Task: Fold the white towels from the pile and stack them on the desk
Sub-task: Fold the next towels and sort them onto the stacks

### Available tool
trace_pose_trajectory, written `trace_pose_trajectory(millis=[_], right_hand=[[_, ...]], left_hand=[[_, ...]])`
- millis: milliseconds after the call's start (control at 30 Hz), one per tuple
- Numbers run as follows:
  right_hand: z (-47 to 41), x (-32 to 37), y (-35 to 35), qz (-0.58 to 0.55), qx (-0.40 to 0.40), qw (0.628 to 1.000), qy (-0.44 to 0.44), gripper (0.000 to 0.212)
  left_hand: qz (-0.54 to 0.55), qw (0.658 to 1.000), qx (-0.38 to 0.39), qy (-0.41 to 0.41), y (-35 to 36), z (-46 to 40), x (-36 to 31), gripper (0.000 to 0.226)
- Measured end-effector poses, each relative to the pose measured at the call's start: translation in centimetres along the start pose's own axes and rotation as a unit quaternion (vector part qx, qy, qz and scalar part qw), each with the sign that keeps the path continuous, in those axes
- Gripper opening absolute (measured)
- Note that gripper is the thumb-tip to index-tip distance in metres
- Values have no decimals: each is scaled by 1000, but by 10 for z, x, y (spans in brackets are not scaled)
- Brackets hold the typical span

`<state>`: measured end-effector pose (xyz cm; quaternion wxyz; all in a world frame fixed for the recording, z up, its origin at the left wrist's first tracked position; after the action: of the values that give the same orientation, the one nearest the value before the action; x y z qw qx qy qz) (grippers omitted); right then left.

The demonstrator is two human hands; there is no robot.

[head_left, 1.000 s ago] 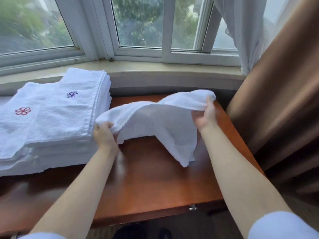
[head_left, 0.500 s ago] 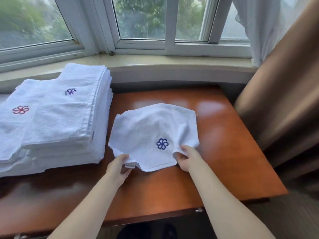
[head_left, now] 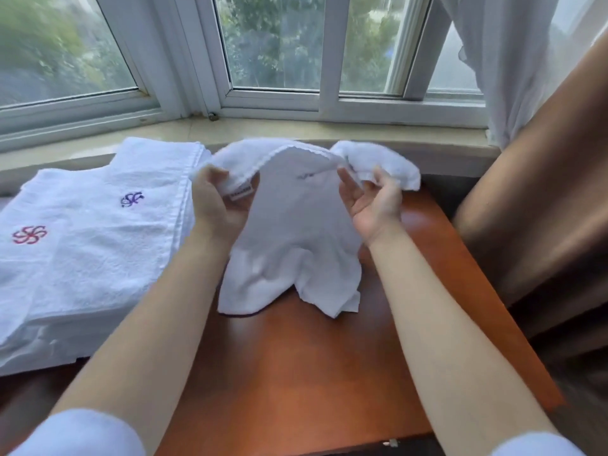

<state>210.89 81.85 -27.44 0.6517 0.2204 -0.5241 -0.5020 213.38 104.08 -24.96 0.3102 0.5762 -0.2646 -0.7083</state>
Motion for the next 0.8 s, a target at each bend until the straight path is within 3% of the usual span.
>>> trace_pose_trajectory(millis=[67,100,167,267,333,367,467,500,600,667,800], right_hand=[[-4,-8,-13,43,-34,998,-9,12],[-3,-25,-34,90,-71,993,5,12],[7,-74,-91,188,-161,967,64,11],[34,-126,-166,351,-291,881,129,29],[46,-124,-184,446,-378,808,72,40],[51,-119,-184,440,-411,798,34,37],[55,-113,-186,330,-457,826,-12,26],[51,-112,-184,321,-434,842,-5,30],[36,-114,-179,279,-354,892,33,14],[27,-104,-177,249,-331,909,50,16],[15,-6,-155,265,-365,884,-122,12]], left_hand=[[-100,990,-98,23,-35,-3,10,27],[-182,968,-172,1,-64,0,27,20],[-309,902,-285,-100,-131,13,74,32],[-373,835,-345,-209,-199,33,116,48],[-467,777,-375,-193,-218,30,111,51],[-501,755,-384,-177,-219,27,107,49],[-489,769,-389,-134,-207,23,105,41],[-476,785,-376,-127,-203,23,107,37],[-388,848,-326,-156,-196,24,118,25],[-354,863,-307,-188,-190,29,118,22],[-278,877,-327,-217,-176,36,95,13]])
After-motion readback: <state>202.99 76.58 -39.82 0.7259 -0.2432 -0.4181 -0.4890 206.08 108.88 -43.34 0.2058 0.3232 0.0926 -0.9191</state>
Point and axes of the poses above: each hand's wrist, its own z-axis away from the middle knuckle, its own y-axis out of the palm, x = y × z, the point moved 7 cm from there along -z, towards the middle knuckle, and after that the axes turned 5 degrees about -z, right-handed, at the moved point
